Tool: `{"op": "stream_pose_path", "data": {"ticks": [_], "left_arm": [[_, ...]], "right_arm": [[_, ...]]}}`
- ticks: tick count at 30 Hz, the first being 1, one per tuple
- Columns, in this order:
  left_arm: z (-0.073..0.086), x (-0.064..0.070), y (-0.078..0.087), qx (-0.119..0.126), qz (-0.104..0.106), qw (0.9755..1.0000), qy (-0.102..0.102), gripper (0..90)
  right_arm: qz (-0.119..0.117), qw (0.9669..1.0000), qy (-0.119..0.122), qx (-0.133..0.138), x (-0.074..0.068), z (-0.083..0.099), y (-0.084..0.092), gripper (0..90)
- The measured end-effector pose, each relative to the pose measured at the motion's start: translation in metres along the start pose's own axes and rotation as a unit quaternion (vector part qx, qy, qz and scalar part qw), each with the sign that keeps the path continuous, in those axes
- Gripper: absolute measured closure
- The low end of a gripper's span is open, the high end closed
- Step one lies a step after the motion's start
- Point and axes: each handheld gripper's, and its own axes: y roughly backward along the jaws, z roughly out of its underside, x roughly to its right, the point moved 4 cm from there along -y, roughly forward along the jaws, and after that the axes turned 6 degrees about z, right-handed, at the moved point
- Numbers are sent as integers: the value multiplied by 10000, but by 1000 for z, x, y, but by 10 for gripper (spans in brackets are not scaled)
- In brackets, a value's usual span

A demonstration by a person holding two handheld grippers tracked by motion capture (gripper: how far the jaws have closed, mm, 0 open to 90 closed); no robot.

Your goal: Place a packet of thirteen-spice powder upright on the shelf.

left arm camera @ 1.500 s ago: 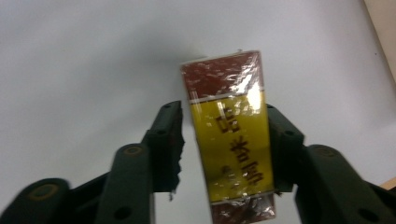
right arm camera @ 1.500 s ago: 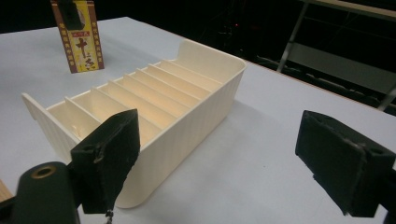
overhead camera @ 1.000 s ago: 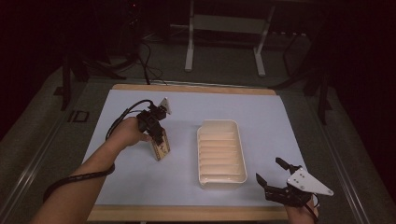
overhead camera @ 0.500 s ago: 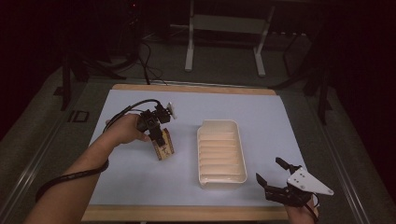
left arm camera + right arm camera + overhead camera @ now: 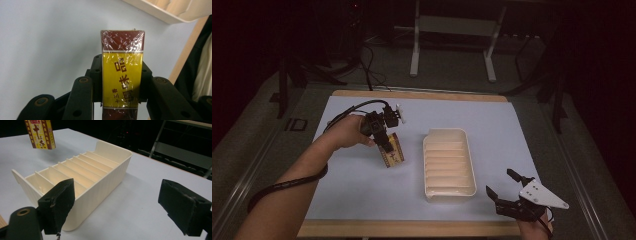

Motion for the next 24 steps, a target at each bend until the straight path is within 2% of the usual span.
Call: {"op": "stream_pose_path", "data": {"ticks": [2, 4, 5, 12, 14, 19, 24], "left_arm": [[-2, 1, 2, 21, 22, 10000, -62, 681], [-4, 2, 5, 123, 135, 9998, -86, 681], [-6, 3, 7, 136, 115, 9997, -176, 682], [-21, 7, 15, 189, 36, 9990, -391, 682], [-26, 10, 16, 246, -9, 9982, -551, 682], [-39, 16, 17, 367, -25, 9967, -717, 682], [-50, 21, 17, 571, 45, 9947, -854, 682]], "right_arm": [[-1, 10000, 12, 11, 0, 0, 0, 139], [1, 10000, -1, 3, 0, 0, 0, 139], [-1, 10000, -8, -4, 0, 0, 0, 139], [-5, 10000, 6, -2, 0, 0, 0, 139], [-5, 10000, 3, -5, 0, 0, 0, 139], [-6, 10000, 5, -4, 0, 0, 0, 139], [-7, 10000, 7, -12, 0, 0, 1, 139]]}}
